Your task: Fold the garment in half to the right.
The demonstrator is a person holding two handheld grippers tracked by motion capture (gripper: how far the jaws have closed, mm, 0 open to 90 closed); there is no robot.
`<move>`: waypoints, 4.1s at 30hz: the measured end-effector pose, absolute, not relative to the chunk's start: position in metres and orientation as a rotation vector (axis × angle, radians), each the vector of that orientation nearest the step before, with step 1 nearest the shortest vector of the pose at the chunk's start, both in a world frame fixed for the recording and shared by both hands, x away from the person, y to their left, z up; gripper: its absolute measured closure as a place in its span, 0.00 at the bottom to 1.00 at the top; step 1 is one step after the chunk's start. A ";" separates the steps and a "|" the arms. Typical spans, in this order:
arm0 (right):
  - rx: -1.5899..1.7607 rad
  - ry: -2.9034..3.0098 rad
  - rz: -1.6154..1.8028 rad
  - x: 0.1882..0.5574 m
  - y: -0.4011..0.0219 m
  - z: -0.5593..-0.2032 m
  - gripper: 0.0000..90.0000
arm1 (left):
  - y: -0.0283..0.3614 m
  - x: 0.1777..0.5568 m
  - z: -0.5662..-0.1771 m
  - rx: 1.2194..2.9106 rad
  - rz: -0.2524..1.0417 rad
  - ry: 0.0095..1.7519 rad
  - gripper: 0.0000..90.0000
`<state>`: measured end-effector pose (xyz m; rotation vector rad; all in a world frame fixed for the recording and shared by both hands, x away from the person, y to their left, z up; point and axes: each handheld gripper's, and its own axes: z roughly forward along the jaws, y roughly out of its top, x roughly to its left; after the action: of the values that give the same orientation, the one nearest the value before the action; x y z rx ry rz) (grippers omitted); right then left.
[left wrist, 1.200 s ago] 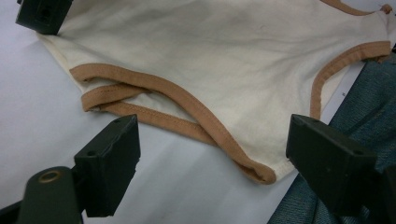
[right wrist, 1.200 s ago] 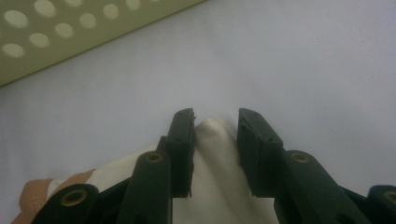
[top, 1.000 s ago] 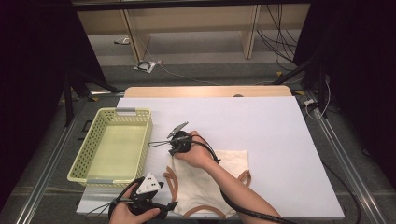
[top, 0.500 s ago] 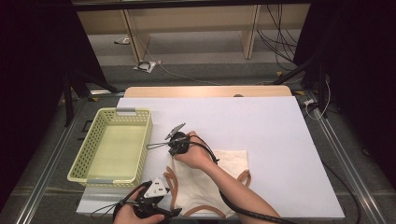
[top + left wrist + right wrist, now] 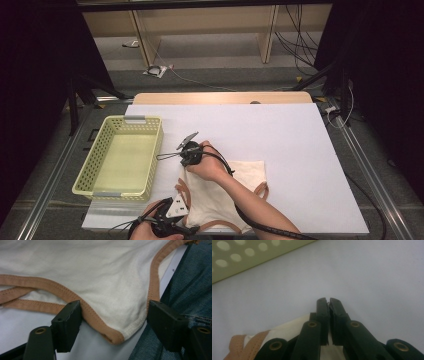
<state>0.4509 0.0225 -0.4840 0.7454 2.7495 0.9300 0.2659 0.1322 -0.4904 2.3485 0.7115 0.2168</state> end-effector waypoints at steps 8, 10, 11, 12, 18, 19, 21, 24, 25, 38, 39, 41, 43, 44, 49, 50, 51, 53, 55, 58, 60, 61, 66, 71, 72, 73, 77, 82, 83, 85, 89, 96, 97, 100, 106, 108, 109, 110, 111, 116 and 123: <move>0.735 2.749 0.921 0.451 0.023 -0.484 0.97 | 0.131 0.267 -0.488 2.363 0.231 0.726 0.40; 0.735 2.749 0.920 0.451 0.023 -0.484 0.97 | 0.131 0.268 -0.487 2.366 0.236 0.733 0.45; 0.749 2.752 0.919 0.450 0.023 -0.484 0.97 | 0.131 0.268 -0.487 2.366 0.238 0.736 0.46; 0.734 2.749 0.920 0.451 0.023 -0.484 0.97 | 0.131 0.268 -0.487 2.371 0.240 0.734 0.47; 0.752 2.754 0.917 0.450 0.023 -0.483 0.97 | 0.129 0.269 -0.485 2.373 0.252 0.745 0.59; 0.751 2.754 0.917 0.451 0.023 -0.483 0.97 | 0.129 0.269 -0.485 2.374 0.251 0.744 0.60; 0.751 2.754 0.919 0.450 0.023 -0.483 0.97 | 0.129 0.268 -0.485 2.381 0.257 0.736 0.62; 0.751 2.755 0.917 0.451 0.023 -0.483 0.97 | 0.127 0.266 -0.484 2.390 0.264 0.716 0.70; 0.752 2.755 0.916 0.451 0.023 -0.483 0.97 | 0.126 0.265 -0.484 2.391 0.269 0.715 0.72; 0.742 2.754 0.910 0.451 0.024 -0.483 0.97 | 0.128 0.266 -0.484 2.391 0.304 0.709 0.89; 0.751 2.754 0.909 0.451 0.024 -0.483 0.97 | 0.128 0.266 -0.484 2.391 0.300 0.705 0.90; 0.752 2.751 0.909 0.450 0.024 -0.483 0.97 | 0.129 0.266 -0.484 2.389 0.296 0.695 0.90; 0.755 2.746 0.911 0.450 0.024 -0.483 0.98 | 0.129 0.266 -0.485 2.387 0.296 0.689 0.91; 0.755 2.744 0.912 0.449 0.024 -0.483 0.98 | 0.130 0.266 -0.484 2.388 0.297 0.685 0.91; 0.746 2.731 0.918 0.449 0.024 -0.484 0.98 | 0.130 0.267 -0.484 2.386 0.283 0.687 0.92; 0.745 2.731 0.919 0.449 0.024 -0.484 0.99 | 0.131 0.267 -0.484 2.383 0.279 0.692 0.92; 0.744 2.732 0.919 0.449 0.024 -0.484 0.99 | 0.132 0.267 -0.483 2.379 0.271 0.695 0.92; 0.742 2.732 0.917 0.449 0.024 -0.484 0.99 | 0.133 0.267 -0.482 2.370 0.272 0.685 0.92; 0.735 2.731 0.913 0.449 0.024 -0.483 0.99 | 0.134 0.267 -0.480 2.356 0.273 0.681 0.92; 0.742 2.736 0.898 0.447 0.025 -0.482 0.99 | 0.135 0.266 -0.479 2.354 0.272 0.679 0.92; 0.731 2.729 0.923 0.448 0.025 -0.480 0.99 | 0.135 0.266 -0.479 2.351 0.270 0.681 0.92; 0.726 2.725 0.928 0.447 0.025 -0.479 0.99 | 0.136 0.266 -0.479 2.345 0.270 0.685 0.92; 0.709 2.708 0.948 0.447 0.026 -0.469 0.99 | 0.140 0.266 -0.475 2.324 0.276 0.691 0.92; 0.711 2.707 0.958 0.447 0.026 -0.466 0.99 | 0.143 0.265 -0.472 2.308 0.277 0.690 0.92; 0.720 2.709 0.958 0.447 0.026 -0.466 0.99 | 0.144 0.265 -0.471 2.306 0.278 0.689 0.92; 0.723 2.708 0.959 0.447 0.026 -0.466 0.99 | 0.144 0.265 -0.471 2.302 0.278 0.688 0.92; 0.722 2.699 0.968 0.447 0.026 -0.466 0.99 | 0.146 0.265 -0.470 2.293 0.280 0.689 0.92; 0.714 2.690 0.992 0.448 0.027 -0.461 0.99 | 0.149 0.265 -0.467 2.285 0.290 0.686 0.92; 0.712 2.688 0.992 0.448 0.027 -0.460 0.99 | 0.150 0.265 -0.467 2.284 0.293 0.686 0.92; 0.705 2.684 0.997 0.449 0.028 -0.458 0.99 | 0.151 0.265 -0.466 2.284 0.295 0.685 0.92; 0.720 2.687 1.001 0.448 0.030 -0.456 0.99 | 0.153 0.265 -0.464 2.275 0.298 0.686 0.92; 0.702 2.681 1.010 0.449 0.031 -0.457 0.99 | 0.157 0.264 -0.461 2.268 0.297 0.679 0.92; 0.704 2.681 1.012 0.449 0.031 -0.457 0.99 | 0.158 0.264 -0.461 2.267 0.297 0.678 0.92; 0.714 2.680 1.020 0.449 0.031 -0.454 0.99 | 0.160 0.265 -0.460 2.263 0.298 0.678 0.92; 0.721 2.666 1.041 0.449 0.031 -0.451 0.99 | 0.162 0.265 -0.457 2.257 0.305 0.679 0.92; 0.719 2.663 1.045 0.450 0.031 -0.450 0.99 | 0.163 0.265 -0.456 2.252 0.308 0.681 0.92; 0.728 2.663 1.046 0.449 0.031 -0.449 0.99 | 0.164 0.265 -0.456 2.251 0.310 0.680 0.92; 0.730 2.660 1.051 0.449 0.031 -0.449 0.99 | 0.165 0.265 -0.455 2.249 0.312 0.682 0.92; 0.729 2.661 1.051 0.450 0.031 -0.448 0.99 | 0.165 0.265 -0.455 2.248 0.313 0.683 0.92; 0.725 2.655 1.061 0.450 0.033 -0.447 0.99 | 0.167 0.265 -0.454 2.244 0.315 0.684 0.92; 0.723 2.656 1.060 0.450 0.035 -0.444 0.99 | 0.169 0.265 -0.452 2.240 0.319 0.685 0.92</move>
<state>0.4500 0.0349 -0.4445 0.7230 2.6565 1.0600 0.2651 0.1688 -0.4521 2.2402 0.6848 0.3193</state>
